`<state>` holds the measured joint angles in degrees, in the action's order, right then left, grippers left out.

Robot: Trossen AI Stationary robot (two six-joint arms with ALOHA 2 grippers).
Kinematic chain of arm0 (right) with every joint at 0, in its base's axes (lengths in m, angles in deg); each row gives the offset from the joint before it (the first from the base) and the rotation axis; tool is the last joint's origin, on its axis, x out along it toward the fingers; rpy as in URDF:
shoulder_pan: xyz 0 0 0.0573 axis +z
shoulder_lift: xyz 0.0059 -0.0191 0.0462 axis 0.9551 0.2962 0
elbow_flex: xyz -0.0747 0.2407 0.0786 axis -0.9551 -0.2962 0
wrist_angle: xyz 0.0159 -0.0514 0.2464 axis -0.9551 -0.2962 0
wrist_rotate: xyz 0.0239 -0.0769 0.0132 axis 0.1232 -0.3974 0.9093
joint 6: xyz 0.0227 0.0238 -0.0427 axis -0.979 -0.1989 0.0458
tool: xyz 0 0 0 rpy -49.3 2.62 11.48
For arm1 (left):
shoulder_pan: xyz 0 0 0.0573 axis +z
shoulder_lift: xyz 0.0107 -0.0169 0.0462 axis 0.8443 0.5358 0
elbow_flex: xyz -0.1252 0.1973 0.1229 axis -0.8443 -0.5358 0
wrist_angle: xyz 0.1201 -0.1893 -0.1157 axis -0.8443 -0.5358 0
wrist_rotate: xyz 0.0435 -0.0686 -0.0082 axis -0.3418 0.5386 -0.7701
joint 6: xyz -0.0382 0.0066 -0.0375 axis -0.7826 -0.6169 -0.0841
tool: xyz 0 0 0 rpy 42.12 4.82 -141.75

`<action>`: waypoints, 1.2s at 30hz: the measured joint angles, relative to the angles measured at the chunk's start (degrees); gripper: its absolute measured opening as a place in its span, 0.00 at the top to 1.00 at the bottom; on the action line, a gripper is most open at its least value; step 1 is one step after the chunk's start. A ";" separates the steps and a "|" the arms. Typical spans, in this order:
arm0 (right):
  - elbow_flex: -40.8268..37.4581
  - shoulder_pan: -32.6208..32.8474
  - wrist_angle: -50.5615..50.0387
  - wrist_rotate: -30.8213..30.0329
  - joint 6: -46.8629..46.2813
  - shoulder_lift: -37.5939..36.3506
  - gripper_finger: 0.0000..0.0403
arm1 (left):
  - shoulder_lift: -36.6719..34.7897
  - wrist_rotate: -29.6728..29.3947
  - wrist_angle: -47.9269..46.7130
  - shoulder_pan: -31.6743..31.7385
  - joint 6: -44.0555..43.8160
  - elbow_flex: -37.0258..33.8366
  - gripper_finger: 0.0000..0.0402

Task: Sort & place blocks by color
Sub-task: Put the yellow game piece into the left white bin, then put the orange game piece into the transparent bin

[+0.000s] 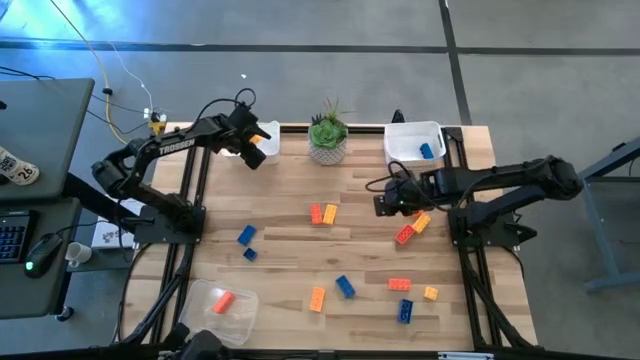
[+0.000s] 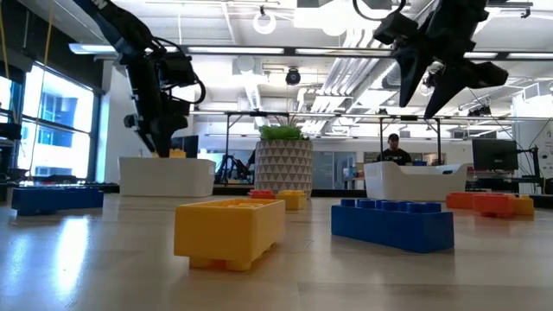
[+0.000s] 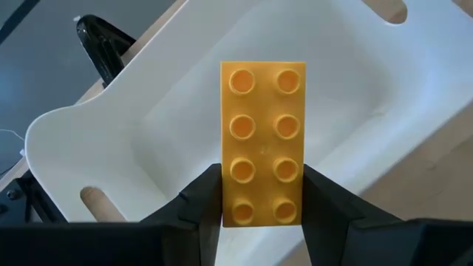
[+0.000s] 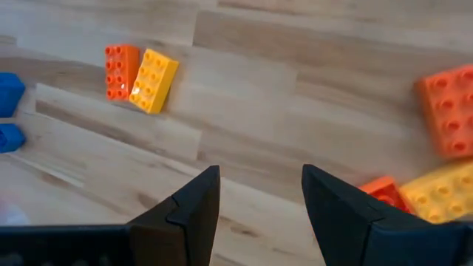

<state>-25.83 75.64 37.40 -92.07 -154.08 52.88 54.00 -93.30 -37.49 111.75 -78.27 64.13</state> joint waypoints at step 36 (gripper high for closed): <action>0.00 11.41 -10.18 2.98 37.18 0.04 0.51 | -0.02 1.85 -11.55 -5.28 -1.86 14.95 0.47</action>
<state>-25.83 87.05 27.22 -89.08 -116.90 52.92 53.98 -91.45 -49.04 106.47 -80.12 79.08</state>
